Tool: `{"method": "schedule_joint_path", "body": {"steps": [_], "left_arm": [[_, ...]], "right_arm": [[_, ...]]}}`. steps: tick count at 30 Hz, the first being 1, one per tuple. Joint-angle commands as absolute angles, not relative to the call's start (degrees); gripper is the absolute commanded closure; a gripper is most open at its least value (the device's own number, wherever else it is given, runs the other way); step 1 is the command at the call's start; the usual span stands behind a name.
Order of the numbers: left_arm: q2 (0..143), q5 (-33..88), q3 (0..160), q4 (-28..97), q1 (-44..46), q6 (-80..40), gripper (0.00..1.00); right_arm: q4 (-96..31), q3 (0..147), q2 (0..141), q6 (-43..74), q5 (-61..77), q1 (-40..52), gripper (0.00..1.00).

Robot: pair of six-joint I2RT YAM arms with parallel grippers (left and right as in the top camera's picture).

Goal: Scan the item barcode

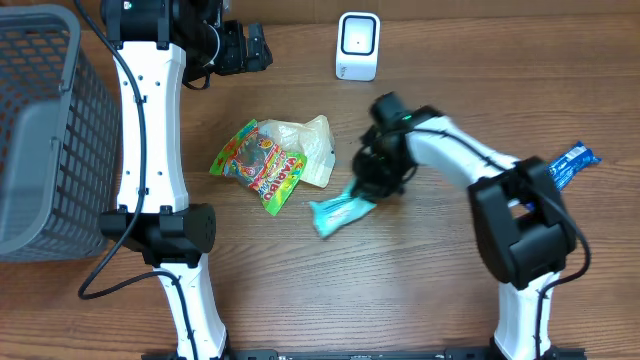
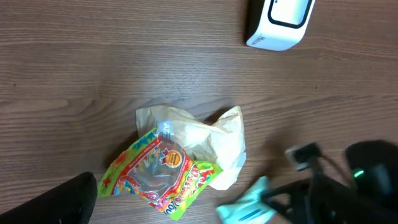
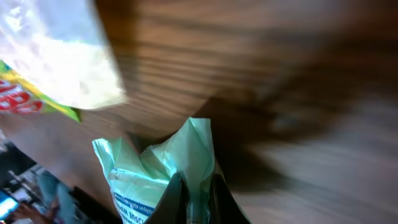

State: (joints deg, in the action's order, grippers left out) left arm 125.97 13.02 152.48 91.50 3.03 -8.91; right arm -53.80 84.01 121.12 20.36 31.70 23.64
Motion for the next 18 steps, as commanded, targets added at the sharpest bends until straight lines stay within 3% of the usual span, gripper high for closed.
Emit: {"method": "schedule_joint_path", "body": {"steps": [1,7,9,10,18], "left_arm": [[124.38,12.93,152.35,91.46,3.4,-9.23,0.0],[124.38,12.91,152.35,91.46,3.4,-9.23,0.0],[124.38,12.93,152.35,91.46,3.4,-9.23,0.0],[124.38,12.93,152.35,91.46,3.4,-9.23,0.0],[124.38,12.91,152.35,91.46,3.4,-9.23,0.0]], "right_arm": [[-55.48,85.25,116.53,2.22,26.96,18.44,0.96],[-55.86,85.25,116.18,0.19,25.1,9.52,0.94],[-55.88,85.3,116.14,2.94,25.34,7.35,0.68],[-56.71,85.76,115.83,3.64,26.98,5.87,0.61],[-64.9,96.49,110.34,2.76,27.05,3.2,0.36]]}}
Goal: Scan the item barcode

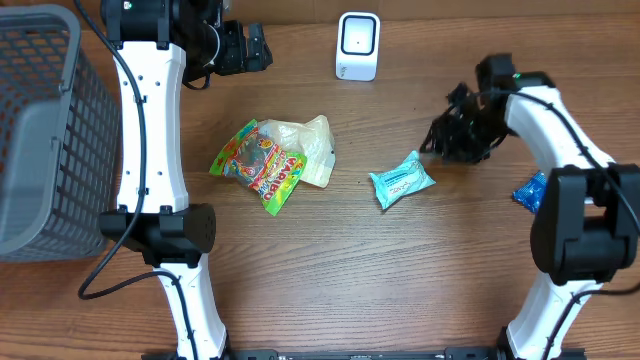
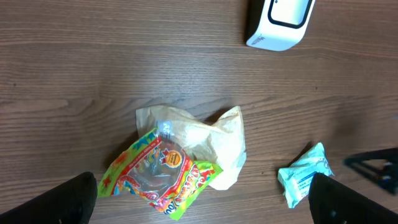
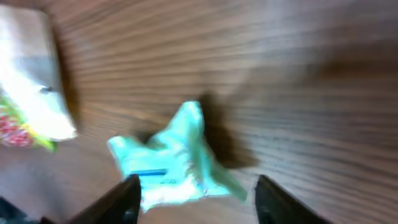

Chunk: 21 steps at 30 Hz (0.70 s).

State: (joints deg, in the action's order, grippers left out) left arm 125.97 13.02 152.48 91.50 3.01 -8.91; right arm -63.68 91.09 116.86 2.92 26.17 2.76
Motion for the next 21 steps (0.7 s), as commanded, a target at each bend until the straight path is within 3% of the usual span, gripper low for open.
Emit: {"method": "schedule_joint_path", "body": {"steps": [1,3,7,11,15,21], "left_arm": [[124.38,12.91,152.35,91.46,3.4,-9.23,0.0],[124.38,12.93,152.35,91.48,3.4,-9.23,0.0],[124.38,12.91,152.35,91.46,3.4,-9.23,0.0],[124.38,12.91,152.35,91.46,3.4,-9.23,0.0],[124.38,12.91,152.35,91.46,3.4,-9.23,0.0],[124.38,12.93,152.35,91.46,3.4,-9.23,0.0]], "right_arm": [[-65.36,96.95,109.54,2.76,27.05,3.75,0.36],[-66.11,96.95,108.55,2.76,27.0,5.26,0.44],[-66.72,95.5,108.68,7.64,23.2,10.02,0.49],[-66.24,91.57,108.79,26.92,6.92,16.16,0.45],[-63.9,87.39,108.81,40.58,1.23,20.47,0.37],[-58.08,81.95,109.45,43.55,1.15,21.69,0.36]]}}
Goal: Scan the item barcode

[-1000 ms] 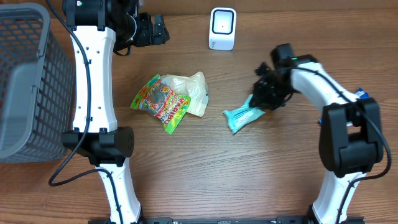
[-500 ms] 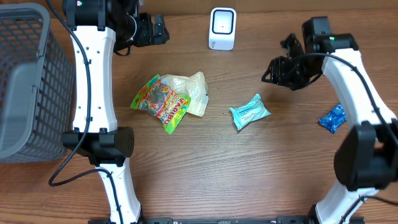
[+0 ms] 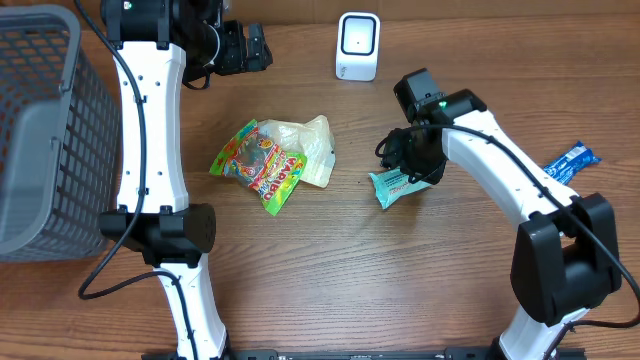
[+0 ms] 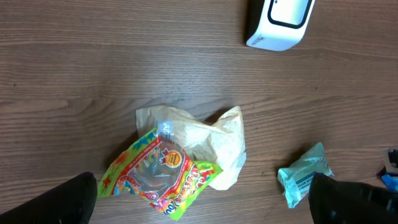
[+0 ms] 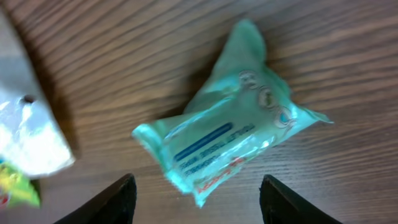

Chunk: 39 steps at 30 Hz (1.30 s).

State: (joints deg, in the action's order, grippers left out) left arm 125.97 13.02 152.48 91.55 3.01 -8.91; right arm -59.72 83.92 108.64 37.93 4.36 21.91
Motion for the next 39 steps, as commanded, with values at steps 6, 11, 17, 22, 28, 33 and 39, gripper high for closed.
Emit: {"method": "schedule_joint_path", "body": {"steps": [6,11,17,22,28,33,39], "left_arm": [[124.38,12.91,152.35,91.46,3.4,-9.23,0.0],[124.38,12.91,152.35,91.46,3.4,-9.23,0.0],[124.38,12.91,152.35,91.46,3.4,-9.23,0.0],[124.38,12.91,152.35,91.46,3.4,-9.23,0.0],[124.38,12.91,152.35,91.46,3.4,-9.23,0.0],[124.38,12.91,152.35,91.46,3.4,-9.23,0.0],[124.38,12.93,152.35,91.46,3.4,-9.23,0.0]], "right_arm": [[-54.83,78.04,110.63,43.53,3.66,21.69,0.4],[-50.98,75.2,110.72,43.53,4.1,21.69,0.47],[-46.7,70.85,110.72,43.46,3.95,21.69,0.68],[-45.3,69.93,110.69,39.35,3.95,21.61,0.89],[-52.51,74.78,109.75,32.47,4.54,19.99,0.96],[-59.35,81.43,108.64,26.74,14.13,17.8,0.96],[-55.92,83.77,108.66,26.57,44.86,12.21,0.96]]}}
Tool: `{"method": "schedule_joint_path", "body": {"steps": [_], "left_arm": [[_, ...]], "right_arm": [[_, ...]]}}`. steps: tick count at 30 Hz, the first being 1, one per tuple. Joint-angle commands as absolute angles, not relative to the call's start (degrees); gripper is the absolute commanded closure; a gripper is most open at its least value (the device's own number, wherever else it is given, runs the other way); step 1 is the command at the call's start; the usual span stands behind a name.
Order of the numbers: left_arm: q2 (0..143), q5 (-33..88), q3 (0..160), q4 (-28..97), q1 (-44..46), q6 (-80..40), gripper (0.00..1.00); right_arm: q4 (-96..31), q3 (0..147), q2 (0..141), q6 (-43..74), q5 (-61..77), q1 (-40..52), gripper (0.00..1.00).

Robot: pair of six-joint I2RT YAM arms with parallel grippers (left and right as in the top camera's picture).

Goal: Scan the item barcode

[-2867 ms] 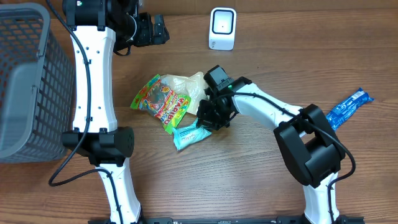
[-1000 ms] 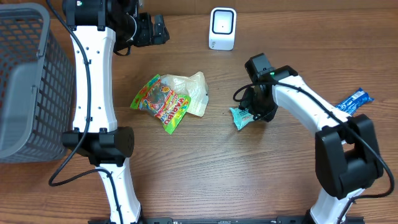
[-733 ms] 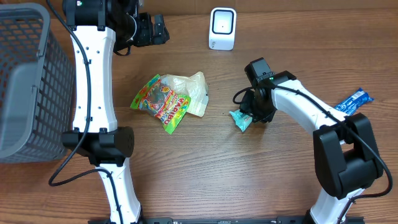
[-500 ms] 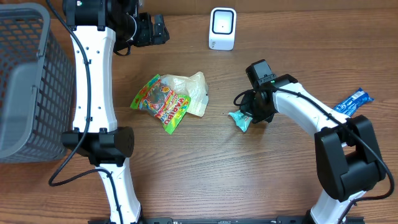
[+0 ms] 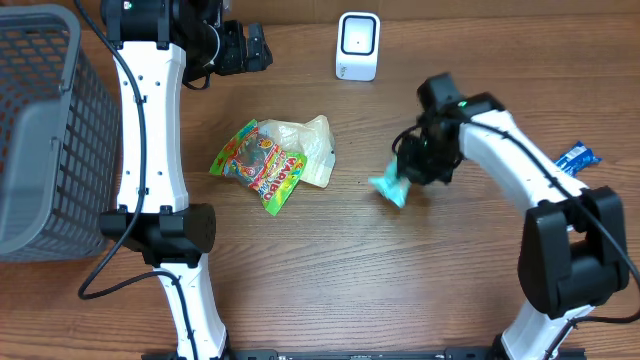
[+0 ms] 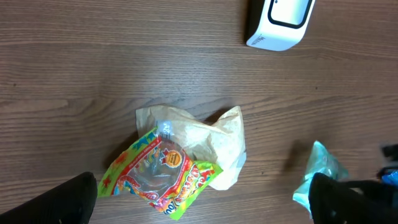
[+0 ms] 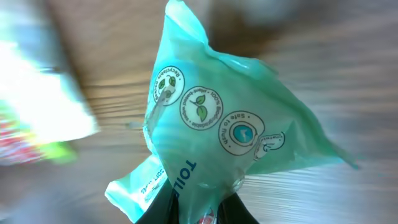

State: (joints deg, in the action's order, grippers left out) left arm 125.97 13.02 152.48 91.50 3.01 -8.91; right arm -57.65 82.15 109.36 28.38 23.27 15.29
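My right gripper [image 5: 414, 170] is shut on a teal plastic packet [image 5: 388, 188] right of the table's middle. In the right wrist view the packet [image 7: 217, 118] fills the frame, pinched at its lower edge between the fingers of the right gripper [image 7: 200, 210], with round printed logos facing the camera. In the left wrist view the packet [image 6: 323, 168] stands on edge. The white scanner [image 5: 357, 46] stands at the back centre, apart from the packet. My left gripper [image 5: 250, 45] hangs open at the back left, high above the table, its fingers [image 6: 62, 199] wide apart.
A colourful candy bag [image 5: 258, 165] lies on a pale crumpled bag [image 5: 310, 148] left of centre. A grey mesh basket [image 5: 40, 130] stands at the left edge. A blue packet [image 5: 574, 157] lies at the far right.
My right gripper was open over the teal packet lying flat on the table. Now it is shut on the packet, which is tipped up on edge. The left arm has not moved.
First my right gripper was shut on the teal packet near the candy bag. Then the packet lay flat further right, with the gripper open and off to the right. After that the gripper was open over the packet, and now it holds it.
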Motion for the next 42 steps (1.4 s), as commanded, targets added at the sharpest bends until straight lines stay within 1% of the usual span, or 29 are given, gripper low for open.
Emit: {"method": "schedule_joint_path", "body": {"steps": [1,2,6,10,15,18,20,25,26,28,32,37,42], "left_arm": [[124.38,12.91,152.35,91.46,3.4,-9.23,0.0],[124.38,12.93,152.35,91.46,3.4,-9.23,0.0],[124.38,12.93,152.35,91.46,3.4,-9.23,0.01],[124.38,12.91,152.35,91.46,3.4,-9.23,0.0],[124.38,12.91,152.35,91.46,3.4,-9.23,0.0],[124.38,12.93,152.35,91.46,3.4,-9.23,0.0],[124.38,12.91,152.35,91.46,3.4,-9.23,0.0],[124.38,12.91,152.35,91.46,3.4,-9.23,0.0],[124.38,12.91,152.35,91.46,3.4,-9.23,0.0],[124.38,12.91,152.35,91.46,3.4,-9.23,0.0],[124.38,12.93,152.35,91.46,3.4,-9.23,0.0],[124.38,12.91,152.35,91.46,3.4,-9.23,0.0],[124.38,12.91,152.35,91.46,3.4,-9.23,0.0]], "right_arm": [[-55.07,83.7,108.66,26.59,48.77,11.31,0.96],[-53.65,83.7,108.66,26.76,57.3,9.26,0.96],[-52.93,83.7,108.66,26.74,70.08,5.76,0.96],[-51.55,83.7,108.66,26.72,79.7,3.57,0.96],[-46.5,83.7,108.66,26.7,89.95,2.42,0.96],[-44.56,83.7,108.64,26.24,89.97,2.44,0.96],[-44.23,83.7,108.64,22.83,89.97,2.44,0.96],[-43.83,83.7,108.64,13.34,90.0,2.5,0.97],[-43.66,83.7,108.64,8.45,90.0,2.5,0.97],[-43.7,83.7,108.64,3.27,90.0,2.5,0.97],[-43.55,83.7,108.64,-4.49,90.0,2.5,0.97],[-42.65,83.7,108.64,-8.08,90.0,2.5,0.97],[-41.36,83.7,108.64,-8.45,89.97,2.48,0.97]]}}
